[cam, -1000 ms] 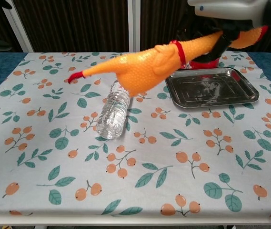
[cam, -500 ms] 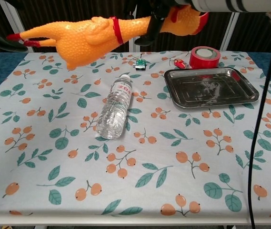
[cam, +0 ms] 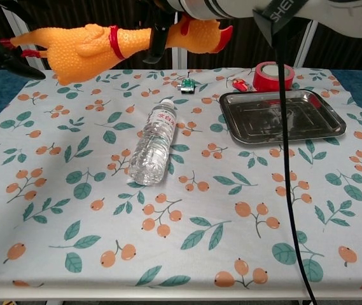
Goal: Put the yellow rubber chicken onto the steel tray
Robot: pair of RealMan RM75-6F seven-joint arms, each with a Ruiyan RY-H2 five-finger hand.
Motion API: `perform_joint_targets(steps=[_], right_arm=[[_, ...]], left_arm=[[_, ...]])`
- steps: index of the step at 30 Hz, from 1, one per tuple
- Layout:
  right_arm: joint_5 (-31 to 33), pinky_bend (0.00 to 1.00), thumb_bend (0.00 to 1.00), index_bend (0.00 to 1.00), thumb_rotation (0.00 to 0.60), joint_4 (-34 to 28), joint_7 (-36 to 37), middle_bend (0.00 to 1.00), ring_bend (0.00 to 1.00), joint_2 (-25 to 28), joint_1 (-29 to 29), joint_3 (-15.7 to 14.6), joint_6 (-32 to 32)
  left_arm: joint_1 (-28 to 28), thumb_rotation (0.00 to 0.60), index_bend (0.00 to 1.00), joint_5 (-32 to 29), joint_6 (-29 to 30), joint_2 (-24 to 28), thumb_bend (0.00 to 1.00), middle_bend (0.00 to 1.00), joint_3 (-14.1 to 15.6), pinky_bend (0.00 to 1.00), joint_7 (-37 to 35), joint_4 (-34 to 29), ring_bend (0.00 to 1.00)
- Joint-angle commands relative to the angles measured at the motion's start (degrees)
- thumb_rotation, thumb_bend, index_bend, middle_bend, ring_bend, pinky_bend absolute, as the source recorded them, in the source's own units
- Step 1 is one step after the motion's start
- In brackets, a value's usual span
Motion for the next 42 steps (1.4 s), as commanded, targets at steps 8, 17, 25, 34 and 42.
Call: perform_joint_targets(steps=[8,17,25,34,42], right_arm=[[3.86,0.99,0.28,0.99,0.6,2.6,-0.08,0.85,0.78,-1.93,2.08,1.28,0.59],[4.55,1.0,0.28,1.0,0.6,2.74,0.34,0.86,0.78,-2.67,2.65,1.42,0.01],[5.54,1.0,0.28,1.0,0.6,2.56,0.99,0.86,0.79,-2.6,2.76,1.8,-0.67],[6.78,1.0,0.28,1.0,0.6,2.16,2.12,0.86,0.79,-1.95,2.34,1.59,-2.35],[7.75,1.0,0.28,1.0,0.6,1.02,3.71,0.86,0.8,-0.95,2.11,1.94,-3.81]], left_arm=[[-3.27,0.6,0.2,-8.76,-0.37,-2.16,0.0,0.17,-1.57,0.23,3.1,0.9,0.13],[-5.09,0.6,0.25,-13.34,-0.71,-2.83,0.04,0.23,-1.94,0.28,4.0,1.42,0.17],[-5.98,0.6,0.42,-15.66,0.99,-4.21,0.19,0.44,-1.48,0.42,5.7,2.79,0.39],[-6.18,0.6,0.56,-15.83,1.7,-6.05,0.32,0.56,-1.23,0.62,4.62,5.12,0.51],[-5.46,0.6,0.72,-11.99,4.85,-8.98,0.47,0.73,-0.7,0.8,3.81,8.8,0.67]])
